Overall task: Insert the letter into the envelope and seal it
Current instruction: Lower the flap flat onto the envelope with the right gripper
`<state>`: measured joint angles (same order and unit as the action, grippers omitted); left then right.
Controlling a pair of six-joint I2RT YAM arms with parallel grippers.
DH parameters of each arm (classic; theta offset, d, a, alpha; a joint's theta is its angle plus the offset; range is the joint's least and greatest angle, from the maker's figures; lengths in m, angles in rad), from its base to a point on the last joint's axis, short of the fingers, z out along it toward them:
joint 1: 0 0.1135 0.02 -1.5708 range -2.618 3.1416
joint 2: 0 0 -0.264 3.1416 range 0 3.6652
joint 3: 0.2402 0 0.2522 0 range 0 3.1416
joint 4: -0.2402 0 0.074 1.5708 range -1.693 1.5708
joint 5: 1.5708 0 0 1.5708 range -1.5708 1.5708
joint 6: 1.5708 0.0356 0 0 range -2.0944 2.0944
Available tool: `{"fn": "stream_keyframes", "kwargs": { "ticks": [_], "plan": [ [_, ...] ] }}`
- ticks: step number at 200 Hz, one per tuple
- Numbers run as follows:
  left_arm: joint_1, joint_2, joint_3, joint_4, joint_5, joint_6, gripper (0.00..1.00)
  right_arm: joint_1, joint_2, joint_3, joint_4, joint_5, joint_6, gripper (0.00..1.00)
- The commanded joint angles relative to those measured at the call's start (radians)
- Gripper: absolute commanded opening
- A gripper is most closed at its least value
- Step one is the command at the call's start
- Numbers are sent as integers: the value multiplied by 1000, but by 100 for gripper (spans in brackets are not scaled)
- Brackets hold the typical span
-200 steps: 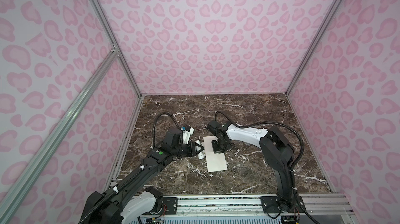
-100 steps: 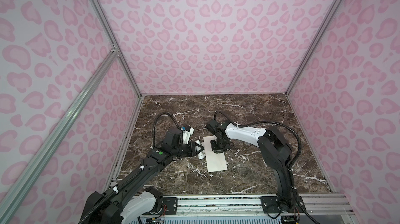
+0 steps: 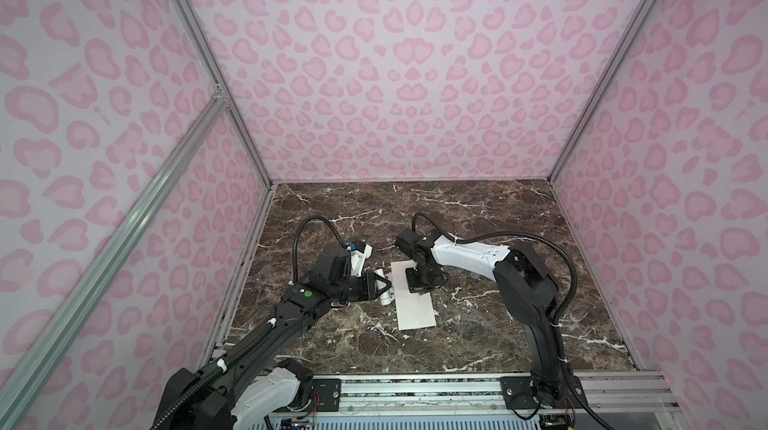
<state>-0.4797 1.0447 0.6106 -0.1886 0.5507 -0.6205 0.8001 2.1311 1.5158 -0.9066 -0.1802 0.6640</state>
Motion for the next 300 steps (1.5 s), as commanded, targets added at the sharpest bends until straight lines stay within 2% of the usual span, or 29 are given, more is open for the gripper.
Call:
{"fn": "stream_keyframes", "kwargs": {
  "ticks": [1, 22, 87, 128, 156, 197, 214, 268, 300],
  "plan": [
    [1, -5, 0, -1, 6, 15, 5, 5, 98, -39, 128, -27, 10, 0],
    [1, -8, 0, -2, 5, 16, 5, 5, 104, -39, 129, -36, 18, 7],
    [1, -15, -3, -3, 6, 16, 5, 5, 116, 8, 120, -40, 27, 15],
    [1, -14, -1, -2, 7, 15, 5, 8, 125, 19, 113, -46, 26, 28],
    [1, -2, 10, -3, 8, 22, 5, 11, 131, 29, 110, -46, 26, 28],
    [1, 2, 11, -1, 8, 25, 5, 10, 132, 36, 105, -42, 23, 16],
    [1, 0, 9, -1, 8, 25, 5, 10, 131, 37, 107, -51, 22, 15],
    [1, -8, 17, -23, -3, 28, 6, 13, 88, 41, 93, -42, 7, 30],
    [1, -20, 25, -41, -5, 27, 6, 13, 46, 41, 82, -38, 3, 32]
  ]
}}
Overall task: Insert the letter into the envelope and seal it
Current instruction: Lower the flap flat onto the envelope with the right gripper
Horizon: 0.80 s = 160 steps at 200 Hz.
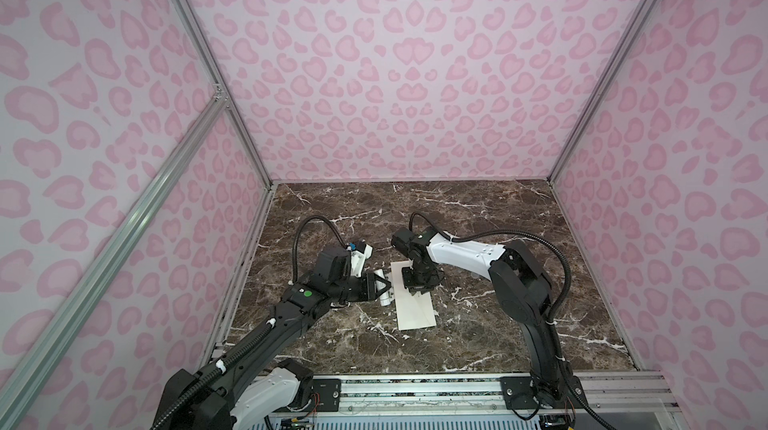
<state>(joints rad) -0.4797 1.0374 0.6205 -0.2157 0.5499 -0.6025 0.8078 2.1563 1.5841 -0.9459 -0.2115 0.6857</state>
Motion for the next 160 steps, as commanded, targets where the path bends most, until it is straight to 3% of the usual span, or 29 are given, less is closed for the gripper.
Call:
{"fn": "stream_keyframes", "kwargs": {
  "ticks": [1, 132, 160],
  "plan": [
    [1, -12, 15, -15, -4, 9, 7, 5, 19, -27, 121, -6, -20, 32],
    [1, -75, 37, -104, -43, 13, 7, 15, -189, -66, 85, 9, -29, 40],
    [1, -84, 36, -113, -47, 12, 7, 9, -218, -90, 109, -4, -24, 24]
  ]
}}
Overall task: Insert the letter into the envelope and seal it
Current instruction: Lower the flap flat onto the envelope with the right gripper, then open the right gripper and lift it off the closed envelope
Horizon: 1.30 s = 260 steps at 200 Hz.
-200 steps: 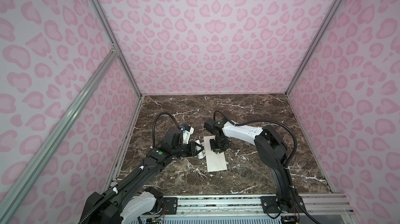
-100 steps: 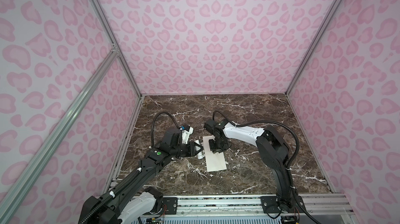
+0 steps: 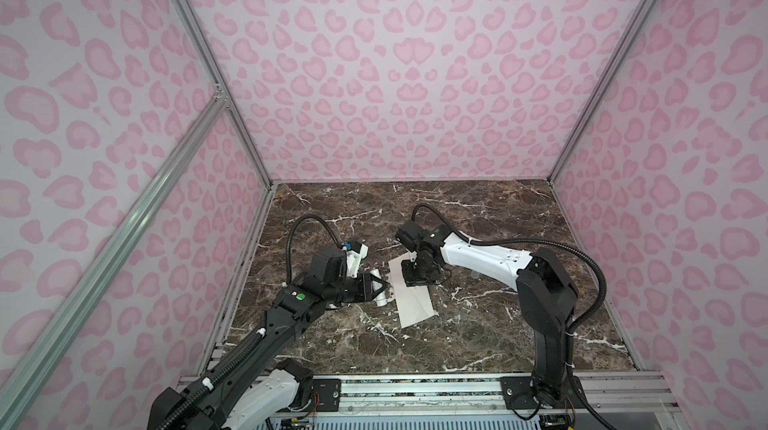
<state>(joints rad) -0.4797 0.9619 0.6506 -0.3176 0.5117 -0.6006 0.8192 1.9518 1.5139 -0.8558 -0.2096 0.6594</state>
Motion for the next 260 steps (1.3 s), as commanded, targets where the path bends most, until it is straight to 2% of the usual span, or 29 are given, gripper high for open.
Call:
{"fn": "stream_keyframes", "kwargs": {
  "ticks": [1, 30, 58, 90, 104, 167, 205, 260],
  "plan": [
    [1, -9, 7, -11, -9, 10, 7, -3, -14, -20, 19, -5, 3, 23],
    [0, -13, 3, -13, -12, 9, 7, -11, -18, -68, 41, -5, 8, 7],
    [1, -12, 0, -12, -13, 8, 7, -11, 0, -71, 37, 12, 3, 0],
    [1, -13, -1, -12, -13, 10, 7, -5, 34, -53, 16, 38, -7, 0],
    [1, -14, -2, -12, -12, 10, 7, 0, 36, -47, 8, 47, -8, 3],
    [1, -12, -1, -10, -19, 10, 7, 0, -26, -37, -25, 84, -14, 6],
    [1, -8, 10, -15, -27, 13, 7, 0, -117, -79, 7, 95, -21, 8],
    [1, 12, 33, -4, -35, 23, 8, -3, -315, -225, 130, 108, -46, 12]
  ]
}}
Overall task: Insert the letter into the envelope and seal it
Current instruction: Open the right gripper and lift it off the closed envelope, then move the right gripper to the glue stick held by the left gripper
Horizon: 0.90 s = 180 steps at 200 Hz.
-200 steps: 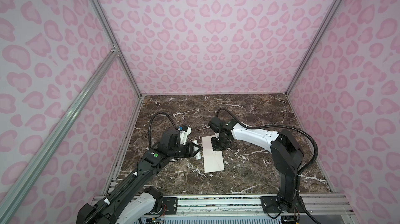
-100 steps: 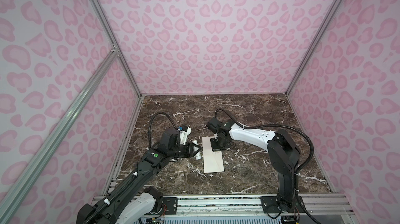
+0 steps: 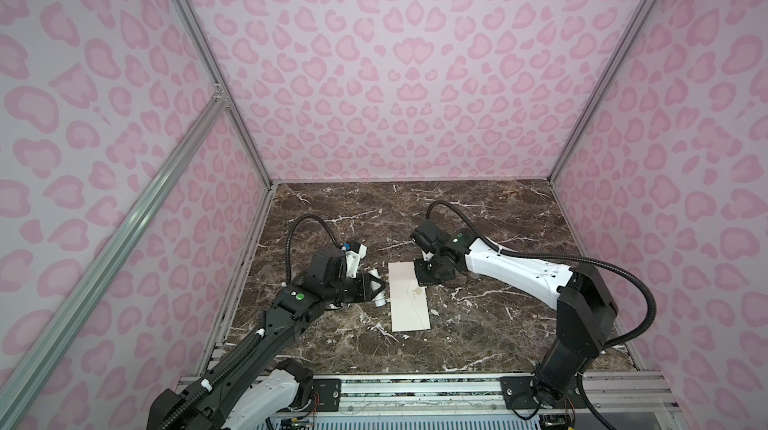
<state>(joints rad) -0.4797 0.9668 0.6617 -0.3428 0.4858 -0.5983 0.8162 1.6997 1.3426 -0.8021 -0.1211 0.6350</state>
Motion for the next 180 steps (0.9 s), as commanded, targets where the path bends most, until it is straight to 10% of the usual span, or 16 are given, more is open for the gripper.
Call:
{"fn": "stream_keyframes", "kwargs": {
  "ticks": [1, 133, 180],
  "plan": [
    [1, 7, 22, 22, -9, 22, 8, 0, -68, -57, 79, 20, -21, 12],
    [-92, 225, 129, 263, -17, 49, 8, -26, -668, -620, 554, -31, -105, 20],
    [-123, 294, 181, 463, 85, 114, 8, -25, -915, -909, 1010, -121, -138, 32]
  ]
}}
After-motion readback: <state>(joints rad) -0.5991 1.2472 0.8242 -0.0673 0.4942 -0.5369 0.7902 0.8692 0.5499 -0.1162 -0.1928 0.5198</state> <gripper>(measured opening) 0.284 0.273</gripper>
